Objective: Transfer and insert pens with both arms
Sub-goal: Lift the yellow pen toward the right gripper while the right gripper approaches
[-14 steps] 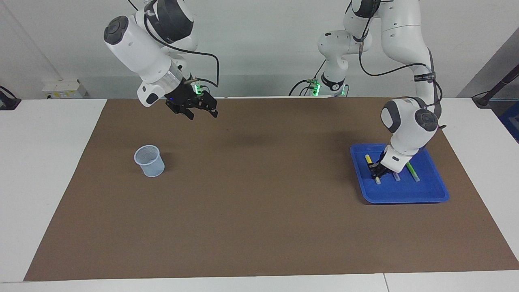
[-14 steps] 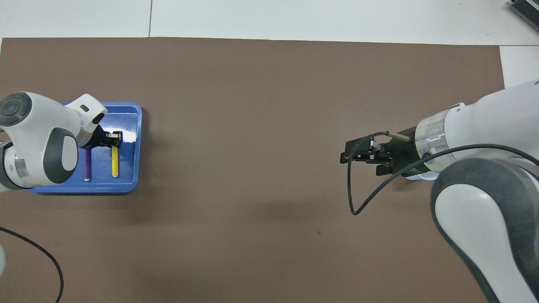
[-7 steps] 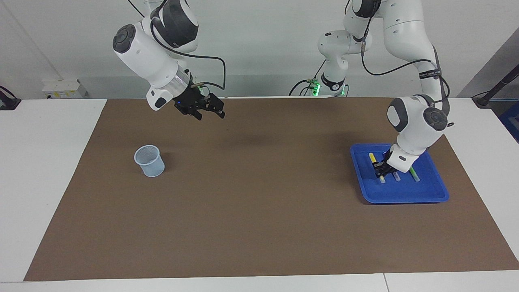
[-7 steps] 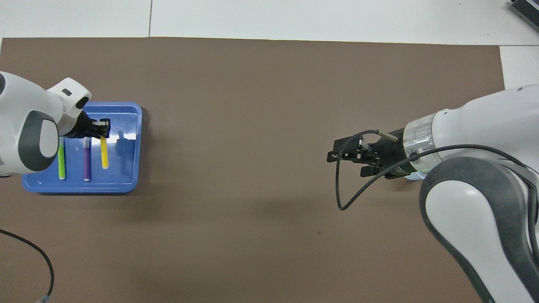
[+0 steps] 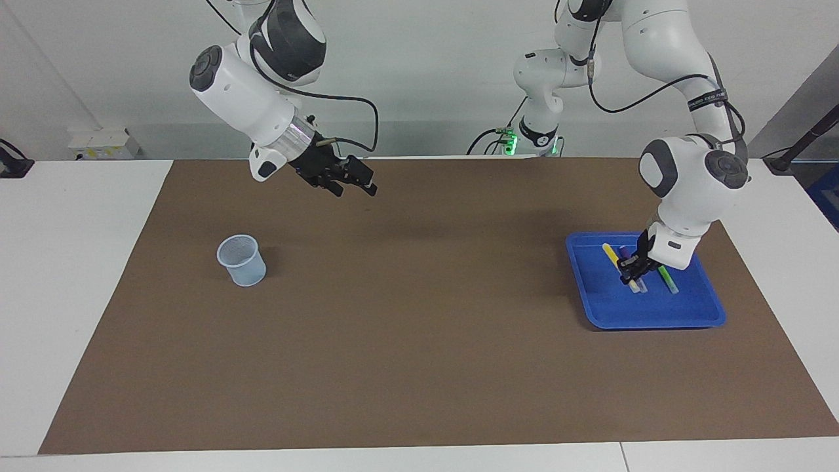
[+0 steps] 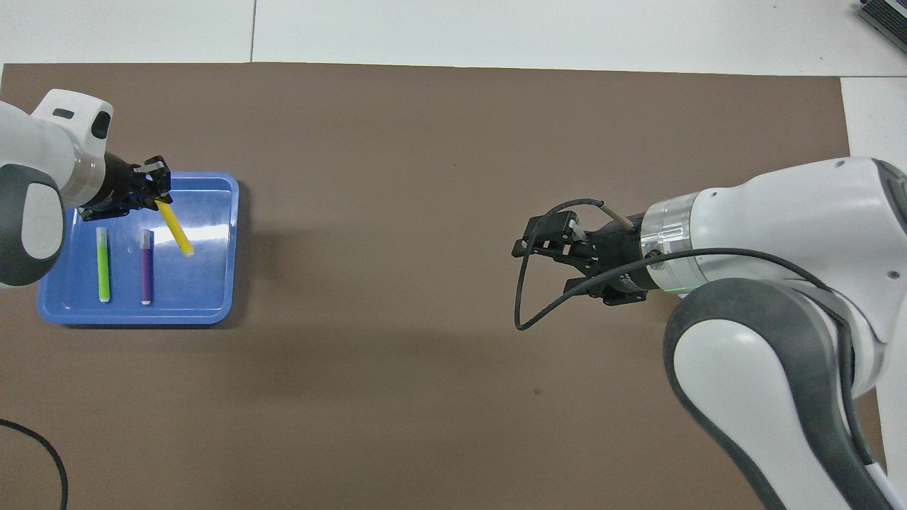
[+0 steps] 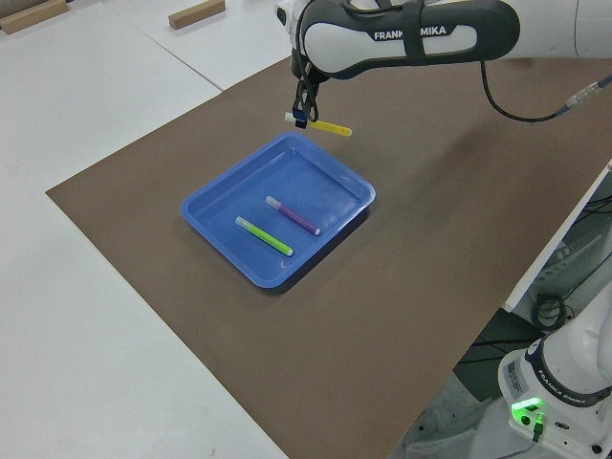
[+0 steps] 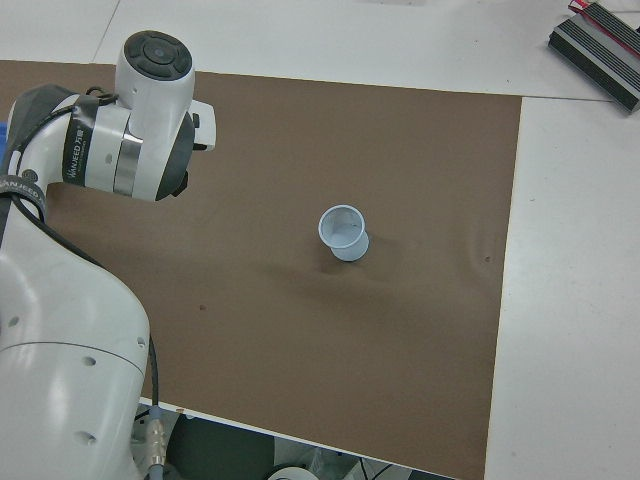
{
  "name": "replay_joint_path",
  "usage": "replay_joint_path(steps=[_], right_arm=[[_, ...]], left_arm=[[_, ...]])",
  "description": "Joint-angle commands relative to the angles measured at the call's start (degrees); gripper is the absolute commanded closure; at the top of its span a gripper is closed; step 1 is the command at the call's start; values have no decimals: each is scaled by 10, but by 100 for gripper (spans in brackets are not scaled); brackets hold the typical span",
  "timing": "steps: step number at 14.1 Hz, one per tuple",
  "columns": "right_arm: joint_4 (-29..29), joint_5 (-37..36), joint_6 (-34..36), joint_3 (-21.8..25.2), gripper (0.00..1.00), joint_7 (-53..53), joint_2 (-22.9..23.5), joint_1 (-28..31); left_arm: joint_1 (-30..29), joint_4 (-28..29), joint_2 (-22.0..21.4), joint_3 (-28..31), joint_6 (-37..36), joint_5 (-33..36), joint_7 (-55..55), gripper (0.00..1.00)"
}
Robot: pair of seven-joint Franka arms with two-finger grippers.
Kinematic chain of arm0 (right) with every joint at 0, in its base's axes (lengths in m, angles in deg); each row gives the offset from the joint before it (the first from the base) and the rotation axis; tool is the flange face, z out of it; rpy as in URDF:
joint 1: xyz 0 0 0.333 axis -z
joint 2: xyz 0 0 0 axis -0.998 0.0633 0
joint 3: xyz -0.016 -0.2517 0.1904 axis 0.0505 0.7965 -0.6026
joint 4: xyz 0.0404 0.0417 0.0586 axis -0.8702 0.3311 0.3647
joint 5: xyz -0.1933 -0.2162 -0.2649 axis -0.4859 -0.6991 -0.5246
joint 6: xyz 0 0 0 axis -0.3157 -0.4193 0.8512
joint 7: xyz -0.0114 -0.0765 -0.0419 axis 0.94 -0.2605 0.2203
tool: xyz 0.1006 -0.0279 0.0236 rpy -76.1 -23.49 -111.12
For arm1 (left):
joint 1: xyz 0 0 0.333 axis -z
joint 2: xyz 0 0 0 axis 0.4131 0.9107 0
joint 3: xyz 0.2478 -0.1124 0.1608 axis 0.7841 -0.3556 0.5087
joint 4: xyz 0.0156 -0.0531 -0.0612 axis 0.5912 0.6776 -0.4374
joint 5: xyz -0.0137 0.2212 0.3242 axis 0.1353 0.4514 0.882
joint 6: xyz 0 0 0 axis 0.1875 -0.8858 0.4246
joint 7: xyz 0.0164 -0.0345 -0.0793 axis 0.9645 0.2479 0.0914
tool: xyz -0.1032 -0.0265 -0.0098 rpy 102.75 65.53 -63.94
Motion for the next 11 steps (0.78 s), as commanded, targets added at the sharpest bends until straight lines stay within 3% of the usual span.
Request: replay_joint_path(steps=[1, 5, 8, 11], right_arm=[[10, 33, -23, 0, 0, 9, -4, -17], [10, 70, -69, 0, 0, 17, -3, -43], [14, 99, -146, 0, 0, 63, 3, -82], [14, 146, -205, 0, 0, 72, 13, -97]], left_arm=[[19, -10, -27, 1, -33, -2, 103, 100], [38, -11, -51, -8, -49, -15, 240, 100], [41, -11, -82, -10, -80, -100, 268, 100], [48, -7, -100, -15, -97, -136, 295, 100]])
